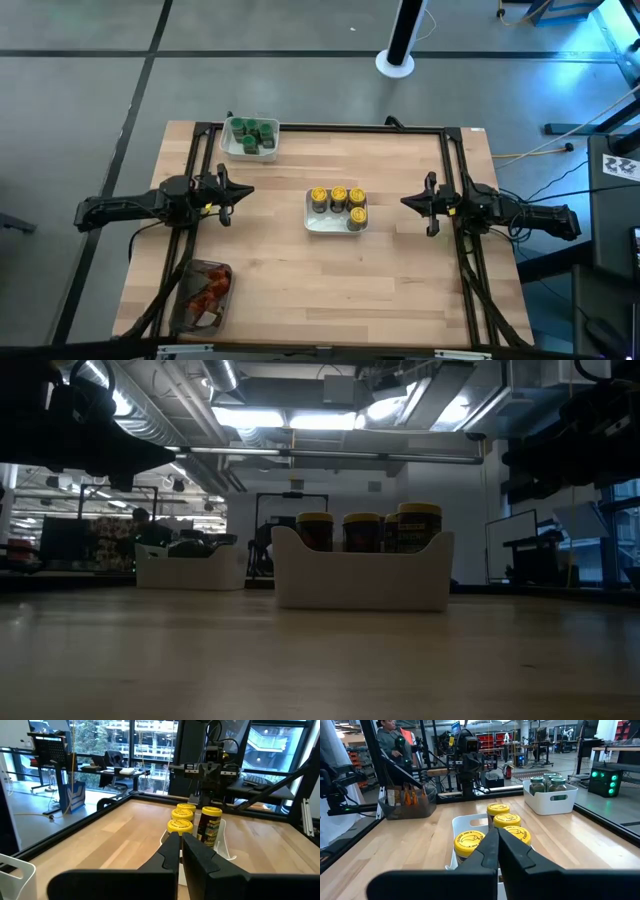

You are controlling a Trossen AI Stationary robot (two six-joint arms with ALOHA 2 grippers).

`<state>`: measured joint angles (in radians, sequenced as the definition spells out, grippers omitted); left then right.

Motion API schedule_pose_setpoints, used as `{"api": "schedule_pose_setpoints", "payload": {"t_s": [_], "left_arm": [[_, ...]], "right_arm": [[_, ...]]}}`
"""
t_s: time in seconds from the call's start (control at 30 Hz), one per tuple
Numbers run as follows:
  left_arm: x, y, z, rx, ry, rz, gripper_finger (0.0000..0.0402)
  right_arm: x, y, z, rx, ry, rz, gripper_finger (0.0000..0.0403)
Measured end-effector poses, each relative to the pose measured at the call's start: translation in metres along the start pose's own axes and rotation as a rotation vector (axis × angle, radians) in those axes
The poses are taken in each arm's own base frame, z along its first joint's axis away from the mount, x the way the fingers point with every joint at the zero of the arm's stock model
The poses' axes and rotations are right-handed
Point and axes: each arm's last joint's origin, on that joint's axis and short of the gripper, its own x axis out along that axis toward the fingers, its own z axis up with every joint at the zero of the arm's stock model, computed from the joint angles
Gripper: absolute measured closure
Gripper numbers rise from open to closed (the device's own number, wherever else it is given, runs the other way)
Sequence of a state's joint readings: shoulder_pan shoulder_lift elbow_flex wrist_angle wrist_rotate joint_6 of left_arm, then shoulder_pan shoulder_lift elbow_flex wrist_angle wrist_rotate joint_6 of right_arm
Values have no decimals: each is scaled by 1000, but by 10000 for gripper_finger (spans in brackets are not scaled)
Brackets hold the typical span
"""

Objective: Sort spices by type
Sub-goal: Return to Home Position

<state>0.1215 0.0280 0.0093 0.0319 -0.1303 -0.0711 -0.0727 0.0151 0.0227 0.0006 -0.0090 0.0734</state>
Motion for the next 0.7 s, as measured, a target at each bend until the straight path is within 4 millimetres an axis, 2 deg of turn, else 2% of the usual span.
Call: {"api": "schedule_pose_setpoints", "payload": {"t_s": [0.5,0.7], "left_arm": [[0,0,0,0,-1,0,396],[0,0,0,0,-1,0,396]], "right_arm": [[0,2,1,0,1,55,393],[0,1,0,0,2,23,393]]}}
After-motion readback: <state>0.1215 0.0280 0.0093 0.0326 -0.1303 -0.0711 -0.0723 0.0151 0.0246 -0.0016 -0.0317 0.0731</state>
